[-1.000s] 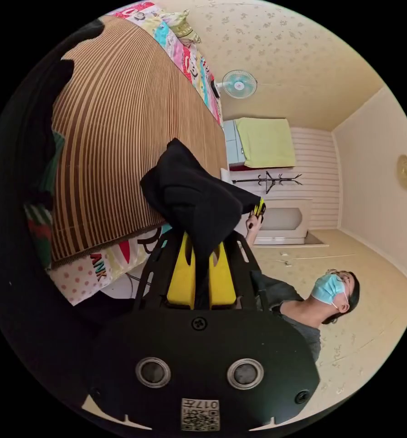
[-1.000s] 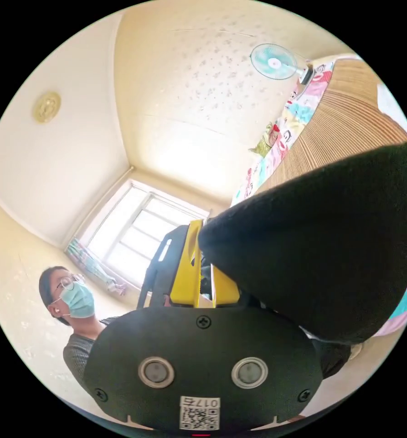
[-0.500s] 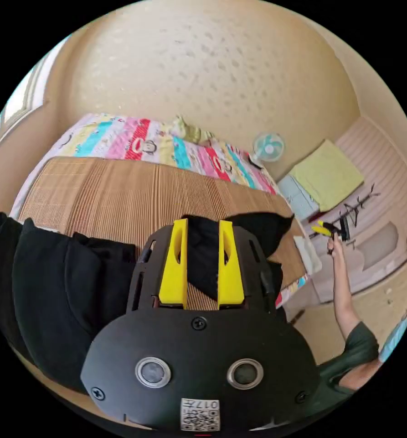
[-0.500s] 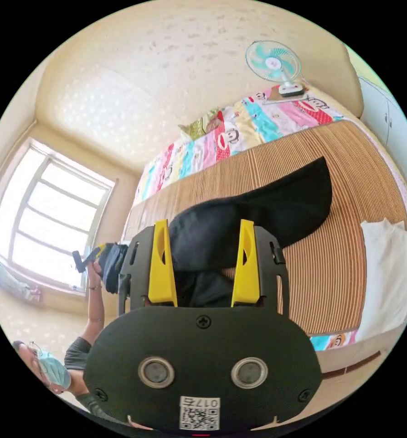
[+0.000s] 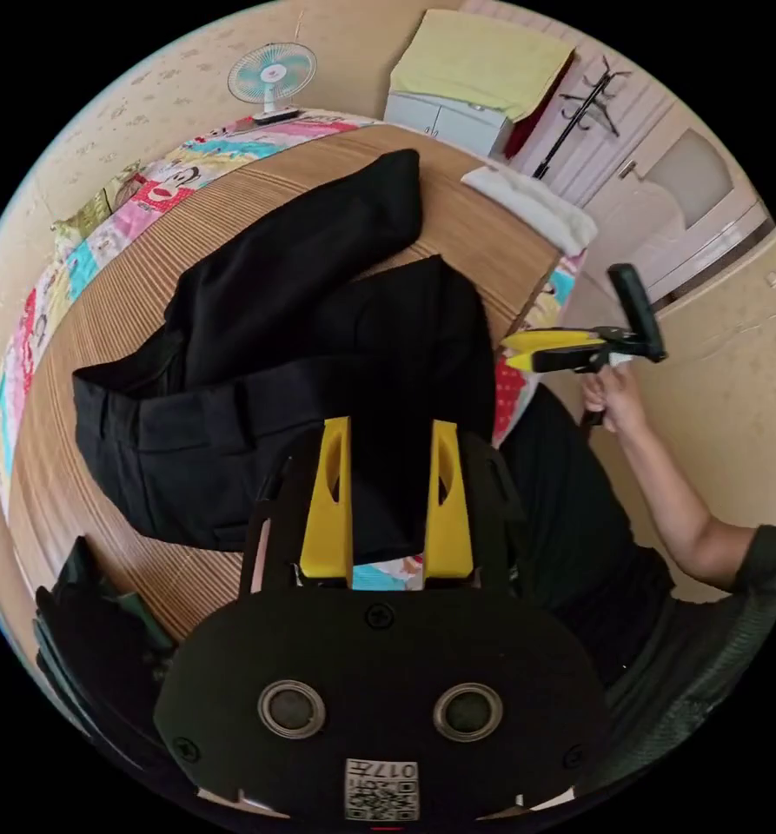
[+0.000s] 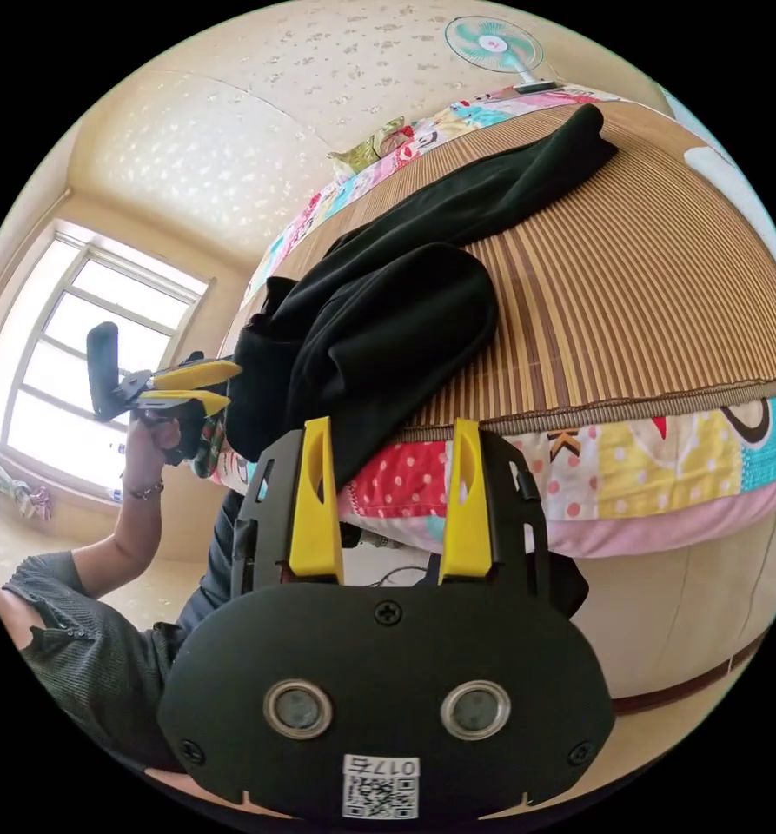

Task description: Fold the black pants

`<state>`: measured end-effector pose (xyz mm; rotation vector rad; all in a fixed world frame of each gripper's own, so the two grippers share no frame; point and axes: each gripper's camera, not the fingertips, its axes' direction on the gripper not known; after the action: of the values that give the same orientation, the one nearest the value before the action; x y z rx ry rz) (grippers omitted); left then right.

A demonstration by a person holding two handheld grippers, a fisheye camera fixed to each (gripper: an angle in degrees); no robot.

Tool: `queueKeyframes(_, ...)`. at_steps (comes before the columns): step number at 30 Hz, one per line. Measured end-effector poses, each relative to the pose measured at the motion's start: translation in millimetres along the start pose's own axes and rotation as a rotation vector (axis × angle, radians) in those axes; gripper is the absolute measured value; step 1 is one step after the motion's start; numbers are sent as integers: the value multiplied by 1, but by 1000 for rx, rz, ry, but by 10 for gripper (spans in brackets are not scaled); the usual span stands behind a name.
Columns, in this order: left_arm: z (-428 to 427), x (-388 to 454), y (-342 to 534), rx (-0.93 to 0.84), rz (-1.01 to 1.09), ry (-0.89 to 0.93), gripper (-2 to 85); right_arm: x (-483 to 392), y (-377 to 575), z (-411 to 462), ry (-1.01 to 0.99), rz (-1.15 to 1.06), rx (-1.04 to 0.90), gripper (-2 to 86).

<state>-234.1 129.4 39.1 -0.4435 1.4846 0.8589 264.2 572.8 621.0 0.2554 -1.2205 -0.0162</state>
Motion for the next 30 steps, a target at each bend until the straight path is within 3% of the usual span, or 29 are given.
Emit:
queueKeyframes(2, 41, 5, -9, -113, 2, -159, 55, -14, 2, 6, -54, -26, 14, 173)
queueKeyframes(4, 64, 2, -2, -160, 36, -202, 28, -32, 0, 25, -10, -5, -36, 159)
queueKeyframes(7, 35, -36, 30, -38, -122, 49, -4, -60, 3, 32, 186, 46, -45, 71)
queueKeyframes(9, -7, -70, 70, 194, -215, 307, -7, -70, 2, 32, 176, 45, -102, 42)
queueKeyframes(11, -72, -120, 154, 649, -229, 637, -8, -80, 2, 19, 72, -54, -96, 32)
queueKeyframes(13, -110, -150, 228, 972, -201, 770, -7, -82, -4, -15, 6, -112, -110, 26)
queueKeyframes(14, -127, -157, 267, 1043, -261, 702, -6, -83, -6, -25, -14, -127, -116, 25)
queueKeyframes(18, -139, -139, 302, 846, -375, 441, 20, -134, -16, -128, 183, -194, 54, 20)
queueKeyframes(20, -124, -112, 296, 753, -358, 410, 101, -183, -1, -183, 397, -262, 269, 18)
queueKeyframes(22, -106, -95, 287, 694, -352, 417, 126, -245, 31, -232, 669, -384, 509, 18)
queueKeyframes(25, -76, -70, 270, 608, -335, 428, 149, -260, 64, -240, 1050, -448, 717, 20)
queueKeyframes(27, -60, -58, 258, 551, -356, 389, 171, -228, 79, -234, 1126, -425, 799, 20)
queueKeyframes(28, -51, -51, 249, 513, -368, 352, 190, -190, 82, -233, 1088, -306, 773, 21)
queueKeyframes(30, -40, -40, 233, 469, -358, 307, 205, -111, 79, -231, 956, -31, 558, 20)
